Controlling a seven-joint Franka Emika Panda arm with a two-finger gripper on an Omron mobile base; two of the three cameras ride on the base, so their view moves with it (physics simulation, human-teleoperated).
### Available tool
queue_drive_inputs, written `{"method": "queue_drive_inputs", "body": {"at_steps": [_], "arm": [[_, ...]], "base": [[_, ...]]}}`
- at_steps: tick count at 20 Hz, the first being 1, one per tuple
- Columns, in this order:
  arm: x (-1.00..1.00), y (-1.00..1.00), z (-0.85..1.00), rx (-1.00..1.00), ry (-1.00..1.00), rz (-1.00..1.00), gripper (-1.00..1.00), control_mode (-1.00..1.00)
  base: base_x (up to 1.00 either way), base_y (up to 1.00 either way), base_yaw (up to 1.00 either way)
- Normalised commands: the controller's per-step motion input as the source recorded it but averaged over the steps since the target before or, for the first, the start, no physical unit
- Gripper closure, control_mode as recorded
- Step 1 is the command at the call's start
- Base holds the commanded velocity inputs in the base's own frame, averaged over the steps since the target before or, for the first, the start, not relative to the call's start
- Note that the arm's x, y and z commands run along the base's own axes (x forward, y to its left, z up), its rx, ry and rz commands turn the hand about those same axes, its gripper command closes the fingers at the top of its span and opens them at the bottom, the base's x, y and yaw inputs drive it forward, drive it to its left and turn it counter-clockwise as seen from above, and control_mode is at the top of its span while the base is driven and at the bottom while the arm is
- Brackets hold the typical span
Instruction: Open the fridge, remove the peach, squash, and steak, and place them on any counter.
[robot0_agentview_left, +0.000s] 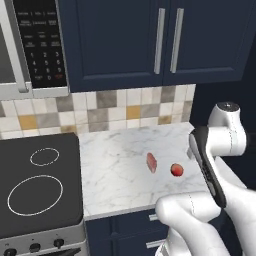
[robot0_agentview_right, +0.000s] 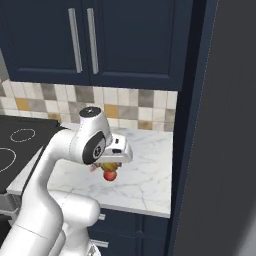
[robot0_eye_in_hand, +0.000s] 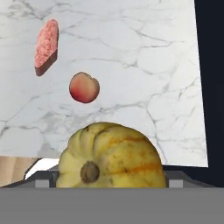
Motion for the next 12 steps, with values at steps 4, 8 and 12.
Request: {"method": "queue_drive_inputs", "body": {"at_steps": [4, 8, 12], "arm": [[0.78, -0.42, -0.91, 0.00, 0.12, -0.05, 1.00, -1.00], [0.67, -0.47, -0.86, 0.00, 0.20, -0.06, 1.00, -1.00], [0.52, -0.39, -0.80, 0.00, 0.21, -0.04, 1.00, -1.00]], "base": [[0.00, 0.00, 0.00], [0.00, 0.00, 0.00], [0.00, 0.00, 0.00]]}}
